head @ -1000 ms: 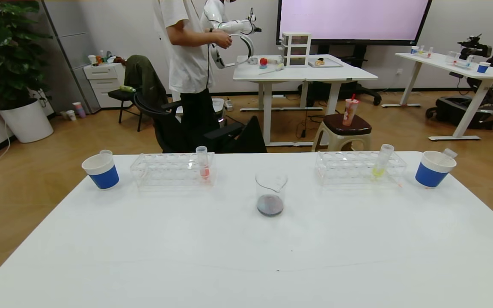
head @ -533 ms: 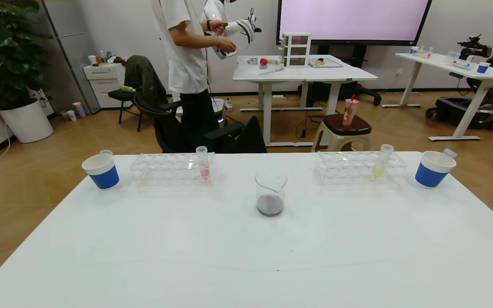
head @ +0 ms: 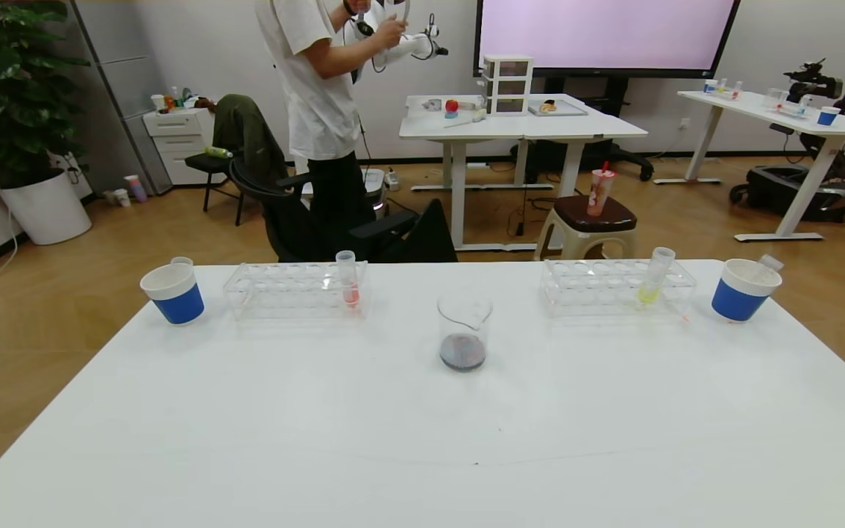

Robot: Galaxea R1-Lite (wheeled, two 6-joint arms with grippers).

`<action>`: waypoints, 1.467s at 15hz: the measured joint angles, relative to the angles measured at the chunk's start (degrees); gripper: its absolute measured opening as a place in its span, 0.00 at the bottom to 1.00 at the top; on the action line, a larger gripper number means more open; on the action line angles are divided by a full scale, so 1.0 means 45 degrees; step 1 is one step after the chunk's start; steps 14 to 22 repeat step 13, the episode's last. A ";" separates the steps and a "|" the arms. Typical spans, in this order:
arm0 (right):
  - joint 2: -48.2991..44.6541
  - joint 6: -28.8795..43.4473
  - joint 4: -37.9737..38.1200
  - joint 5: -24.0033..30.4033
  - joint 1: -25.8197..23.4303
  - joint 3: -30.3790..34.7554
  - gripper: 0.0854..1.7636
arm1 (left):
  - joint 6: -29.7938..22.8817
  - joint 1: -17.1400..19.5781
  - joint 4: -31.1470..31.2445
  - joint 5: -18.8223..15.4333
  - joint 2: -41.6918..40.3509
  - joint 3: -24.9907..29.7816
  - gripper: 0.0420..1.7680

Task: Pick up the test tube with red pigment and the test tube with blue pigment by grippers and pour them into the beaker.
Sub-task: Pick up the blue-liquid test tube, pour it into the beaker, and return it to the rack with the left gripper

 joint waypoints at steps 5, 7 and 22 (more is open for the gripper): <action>0.0000 -0.0005 0.0000 0.0000 0.0000 0.0000 0.98 | -0.0119 0.0000 -0.0014 0.0098 0.0000 0.0016 0.99; 0.0000 -0.0111 0.0019 0.0062 0.0000 0.0000 0.98 | -0.0119 0.0000 -0.0014 0.0098 0.0000 0.0016 0.99; 0.0000 -0.0043 0.0019 0.0014 0.0016 0.0000 0.98 | -0.0114 0.0000 -0.0005 0.0092 0.0000 0.0016 0.99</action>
